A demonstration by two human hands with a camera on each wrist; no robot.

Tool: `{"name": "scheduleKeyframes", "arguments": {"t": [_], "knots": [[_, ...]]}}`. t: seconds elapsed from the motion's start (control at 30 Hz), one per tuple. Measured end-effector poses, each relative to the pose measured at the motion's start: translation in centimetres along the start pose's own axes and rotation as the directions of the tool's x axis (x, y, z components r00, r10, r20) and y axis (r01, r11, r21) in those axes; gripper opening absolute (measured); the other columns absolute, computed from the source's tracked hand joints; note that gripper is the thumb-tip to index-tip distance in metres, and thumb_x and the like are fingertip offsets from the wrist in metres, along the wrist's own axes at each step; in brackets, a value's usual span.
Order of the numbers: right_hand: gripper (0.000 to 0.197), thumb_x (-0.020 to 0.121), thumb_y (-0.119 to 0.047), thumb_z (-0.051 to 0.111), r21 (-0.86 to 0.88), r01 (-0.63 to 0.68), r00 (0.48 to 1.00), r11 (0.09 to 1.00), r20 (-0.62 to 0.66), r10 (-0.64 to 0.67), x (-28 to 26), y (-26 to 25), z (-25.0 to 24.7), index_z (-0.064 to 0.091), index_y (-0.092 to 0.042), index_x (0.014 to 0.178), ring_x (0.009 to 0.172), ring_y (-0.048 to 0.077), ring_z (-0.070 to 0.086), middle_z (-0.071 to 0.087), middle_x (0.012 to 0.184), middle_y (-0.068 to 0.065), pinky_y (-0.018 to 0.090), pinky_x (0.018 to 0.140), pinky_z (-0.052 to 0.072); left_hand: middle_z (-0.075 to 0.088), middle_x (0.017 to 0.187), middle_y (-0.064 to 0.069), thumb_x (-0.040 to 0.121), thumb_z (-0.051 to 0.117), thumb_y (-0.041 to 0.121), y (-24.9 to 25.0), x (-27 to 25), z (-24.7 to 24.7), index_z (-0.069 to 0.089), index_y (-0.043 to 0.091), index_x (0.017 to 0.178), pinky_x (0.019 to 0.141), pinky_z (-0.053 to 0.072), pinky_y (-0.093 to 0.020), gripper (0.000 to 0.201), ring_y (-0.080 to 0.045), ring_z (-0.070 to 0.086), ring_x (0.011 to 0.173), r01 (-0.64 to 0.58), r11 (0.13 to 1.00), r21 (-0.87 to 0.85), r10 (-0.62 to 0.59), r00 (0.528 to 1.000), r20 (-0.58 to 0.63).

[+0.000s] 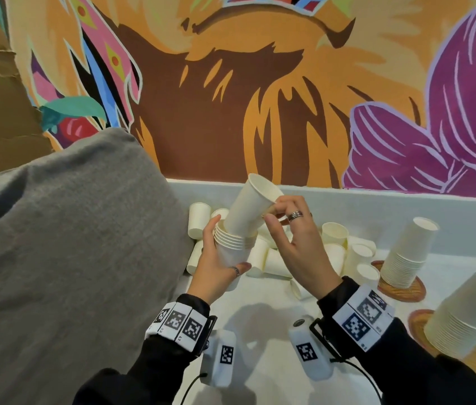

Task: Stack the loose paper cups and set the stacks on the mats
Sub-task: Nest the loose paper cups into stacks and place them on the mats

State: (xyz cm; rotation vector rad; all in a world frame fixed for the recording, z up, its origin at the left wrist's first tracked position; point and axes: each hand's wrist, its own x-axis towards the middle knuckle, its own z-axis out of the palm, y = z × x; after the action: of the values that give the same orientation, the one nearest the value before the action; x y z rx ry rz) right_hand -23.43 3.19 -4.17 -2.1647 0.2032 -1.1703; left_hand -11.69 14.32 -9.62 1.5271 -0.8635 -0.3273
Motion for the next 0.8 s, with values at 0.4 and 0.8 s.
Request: {"name": "scheduleKeyframes", "arguments": {"t": [0.4,0.8], "knots": [[0.059,0.087,-0.059,0.025,-0.105,-0.124,0.958,0.987,0.247,0.147,-1.8,0.0,-0.8,0.061,-0.015,0.075,0.086,0.006,0.038,0.052,0.067,-0.022,0.029,0.080,0.030,0.046,0.120,0.021,0.070,0.075,-0.007,1.0,0.0,1.6,0.015,0.039,0.140,0.075,0.044,-0.002,0.103,0.018,0.050,0.100,-0.041,0.999,-0.034,0.046,0.987,0.151],[0.008,0.095,-0.028,0.052,-0.224,-0.032,0.979,0.974,0.191,0.076,-1.5,-0.7,-12.4,0.056,-0.026,0.102,0.089,0.003,0.048,0.056,0.086,-0.019,0.033,0.089,0.041,0.057,0.127,0.003,0.072,0.077,-0.003,6.6,0.9,11.4,0.019,0.048,0.136,0.098,0.047,-0.034,0.100,-0.012,0.058,0.116,-0.113,0.986,-0.122,0.136,0.969,0.206]]}}
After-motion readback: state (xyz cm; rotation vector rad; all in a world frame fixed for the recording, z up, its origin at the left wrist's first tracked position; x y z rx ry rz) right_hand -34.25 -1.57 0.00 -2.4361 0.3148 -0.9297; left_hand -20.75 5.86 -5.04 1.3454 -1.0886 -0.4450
